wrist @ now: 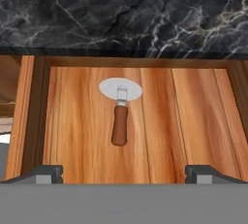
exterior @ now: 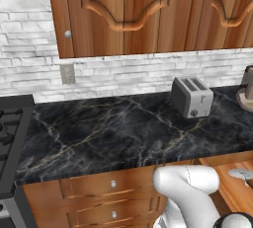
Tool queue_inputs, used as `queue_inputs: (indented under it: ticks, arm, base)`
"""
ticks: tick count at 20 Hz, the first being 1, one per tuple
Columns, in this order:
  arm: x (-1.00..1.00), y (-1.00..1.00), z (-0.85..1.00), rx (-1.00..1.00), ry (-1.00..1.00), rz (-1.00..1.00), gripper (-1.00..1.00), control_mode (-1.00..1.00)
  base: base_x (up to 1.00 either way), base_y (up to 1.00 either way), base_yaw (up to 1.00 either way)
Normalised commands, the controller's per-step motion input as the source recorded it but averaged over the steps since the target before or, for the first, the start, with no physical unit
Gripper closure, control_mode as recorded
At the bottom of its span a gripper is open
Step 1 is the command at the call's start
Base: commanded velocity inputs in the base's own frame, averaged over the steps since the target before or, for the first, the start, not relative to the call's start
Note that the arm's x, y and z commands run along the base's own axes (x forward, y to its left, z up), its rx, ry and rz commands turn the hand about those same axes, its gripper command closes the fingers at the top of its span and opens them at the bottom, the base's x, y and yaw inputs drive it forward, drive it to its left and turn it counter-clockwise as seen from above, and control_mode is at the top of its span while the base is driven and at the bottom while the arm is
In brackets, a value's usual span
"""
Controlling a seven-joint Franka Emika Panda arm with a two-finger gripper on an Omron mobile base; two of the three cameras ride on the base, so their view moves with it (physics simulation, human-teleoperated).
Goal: Take the pizza cutter from the drawer on the right and place it on the dining counter for cutting.
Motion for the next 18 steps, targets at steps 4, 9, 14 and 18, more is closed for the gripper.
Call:
queue_inputs:
  ticks: [4,9,14,18]
  arm:
    - [0.27,0.02,-0.30,-0.04,0.12,0.00,-1.00,-1.00]
    - [0.16,0.00,-0.29,0.00,0.07,0.00,-1.00,-1.00]
    - [0.13,0.00,-0.40,0.00,0.03,0.00,-1.00,-1.00]
    - [0.10,0.00,-0.42,0.00,0.05,0.00,-1.00,-1.00]
  base:
    - [0.00,0.00,0.00]
    - [0.00,0.00,0.00]
    - [0.00,0.00,0.00]
    - [0.00,0.00,0.00]
